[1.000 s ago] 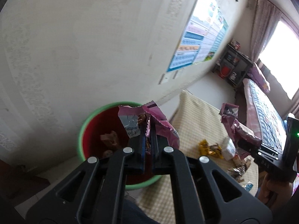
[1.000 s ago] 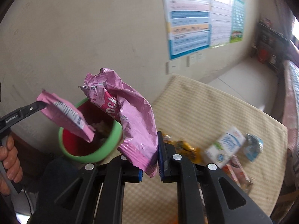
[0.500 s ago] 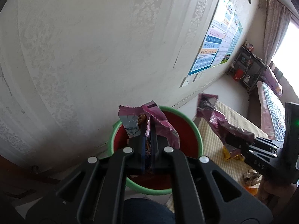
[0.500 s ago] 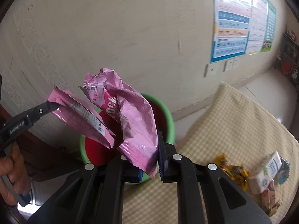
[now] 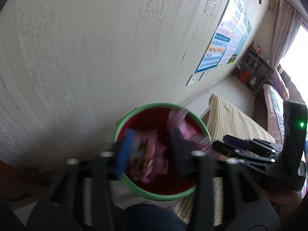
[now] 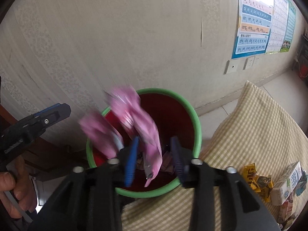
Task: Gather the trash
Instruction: 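Open both tools to drop the pink wrappers into the bucket, then grasp the yellow candy wrapper with the left tool while the right tool grasps the silver-blue bag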
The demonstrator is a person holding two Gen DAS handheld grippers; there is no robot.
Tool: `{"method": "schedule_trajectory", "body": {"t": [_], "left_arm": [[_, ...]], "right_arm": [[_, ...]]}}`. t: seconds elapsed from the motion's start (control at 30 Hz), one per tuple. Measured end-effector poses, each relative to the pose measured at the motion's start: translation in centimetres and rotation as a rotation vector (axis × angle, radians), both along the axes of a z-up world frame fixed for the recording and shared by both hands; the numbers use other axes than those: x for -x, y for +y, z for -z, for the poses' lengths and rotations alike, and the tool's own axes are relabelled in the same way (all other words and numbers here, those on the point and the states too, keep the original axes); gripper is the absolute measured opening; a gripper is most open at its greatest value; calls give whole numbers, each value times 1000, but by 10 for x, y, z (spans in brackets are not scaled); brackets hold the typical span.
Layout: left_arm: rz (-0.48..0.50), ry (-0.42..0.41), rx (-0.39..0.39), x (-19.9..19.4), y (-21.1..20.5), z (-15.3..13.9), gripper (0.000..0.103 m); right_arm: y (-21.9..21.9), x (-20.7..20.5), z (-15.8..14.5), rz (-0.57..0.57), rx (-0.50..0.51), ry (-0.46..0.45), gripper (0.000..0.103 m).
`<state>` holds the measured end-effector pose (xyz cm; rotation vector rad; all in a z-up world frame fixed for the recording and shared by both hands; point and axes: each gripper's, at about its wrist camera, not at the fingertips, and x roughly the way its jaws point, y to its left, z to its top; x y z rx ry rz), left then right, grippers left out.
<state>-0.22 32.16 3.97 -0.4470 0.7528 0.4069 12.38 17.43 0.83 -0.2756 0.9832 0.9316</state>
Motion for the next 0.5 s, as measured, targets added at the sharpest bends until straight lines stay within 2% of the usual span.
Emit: {"method": "schedule_trajectory", "body": {"t": [0.03,0.1,0.13,0.2,0.23,0.27,0.33,0.5], "left_arm": [[-5,-10,4,1,0,0,66],[-6,-20,9,2,0,-2,72],[-4,-20,7,1,-1,-2,75],[-5,-24,-9,1,-5,-4,93],[-7,-26,-16,1,-7,-5,96],[-9,-28,-24,2,-9,-6,98],[-4,-20,-30,1,-14,-6,98],[26,-18,-29,-3,-30,-8,98]], "right_arm": [[-2,-2,1,4,-2,3,59],[-5,-2,0,11,-4,0,61],[-7,-3,0,11,-4,2,66],[-12,-4,-2,19,-5,-4,74],[-15,-4,-3,24,-6,-10,76],[-17,-3,-4,28,-7,-13,78],[-25,-4,-7,47,-8,-28,90],[-49,-5,-16,91,-21,-45,94]]}}
